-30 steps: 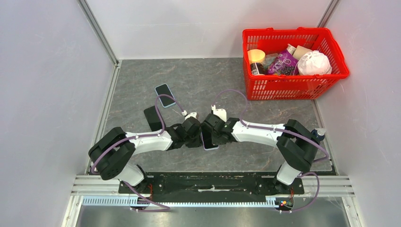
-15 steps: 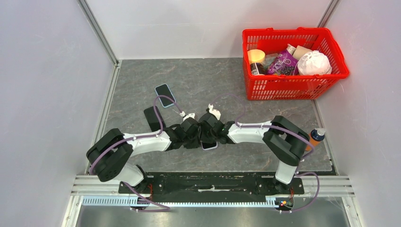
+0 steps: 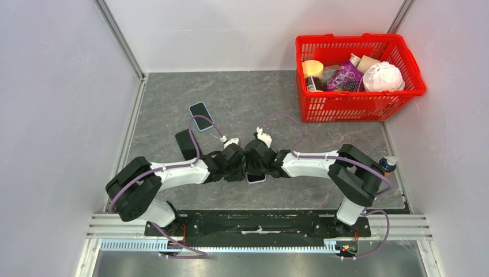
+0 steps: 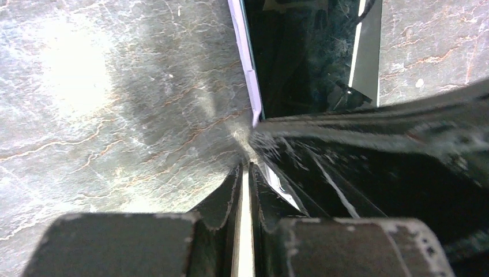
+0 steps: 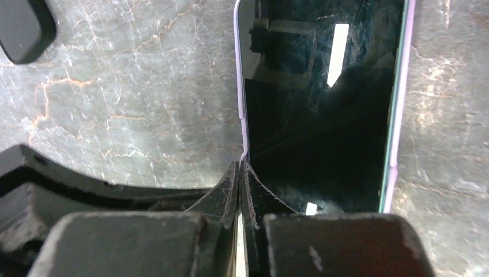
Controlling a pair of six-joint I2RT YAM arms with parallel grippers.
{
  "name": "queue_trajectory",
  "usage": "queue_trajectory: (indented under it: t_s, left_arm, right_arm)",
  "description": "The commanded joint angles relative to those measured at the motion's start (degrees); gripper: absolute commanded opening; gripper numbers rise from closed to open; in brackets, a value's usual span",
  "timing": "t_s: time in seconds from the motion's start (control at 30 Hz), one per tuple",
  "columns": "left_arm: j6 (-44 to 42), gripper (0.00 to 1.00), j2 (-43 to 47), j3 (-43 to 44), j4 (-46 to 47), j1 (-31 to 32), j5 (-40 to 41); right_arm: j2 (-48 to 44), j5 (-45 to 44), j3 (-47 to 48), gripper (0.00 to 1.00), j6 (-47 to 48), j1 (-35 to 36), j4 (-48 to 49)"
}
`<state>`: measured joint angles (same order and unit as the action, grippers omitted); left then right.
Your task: Put the phone into the phone case
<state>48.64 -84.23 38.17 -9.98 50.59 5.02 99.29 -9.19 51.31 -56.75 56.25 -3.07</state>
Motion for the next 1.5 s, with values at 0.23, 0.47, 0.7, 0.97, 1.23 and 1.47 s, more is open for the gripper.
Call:
queue_trajectory:
  t_s: [0.23, 0.47, 0.7, 0.97, 1.23, 1.47]
  left_arm:
    - [-1.30, 0.19, 3.91, 2.09, -3.92, 0.48, 5.00]
    - [-1.34, 0.28, 5.49, 3.35, -5.88, 0.41, 8.51]
    - [-0.17, 0.29, 0.63, 5.80, -4.98, -3.88, 6.75]
    - [-1.32, 0.28, -9.17, 12.19, -3.38, -7.23, 6.31]
    - [-3.73, 0.28, -17.67, 20.47, -4.44, -7.45, 4.12]
    - [-8.38, 0.28, -21.06, 22.86, 1.05, -7.35, -7.55]
  right_arm:
    - [-14.03, 1.60, 5.92, 0.36, 8.31, -2.70, -24.85]
    - [-13.97, 0.14, 1.08, 0.34, 7.77, -6.06, -24.92]
    - [-10.62, -2.39, -0.41, 0.28, 6.74, -6.06, -22.83]
    - [-8.20, -5.18, -1.17, 0.22, 6.73, -6.06, -22.71]
    - [-4.40, -2.89, -0.38, 0.19, 6.00, -2.62, -20.09]
    - [-1.33, 0.19, 3.82, 0.20, 4.63, 4.36, -15.49]
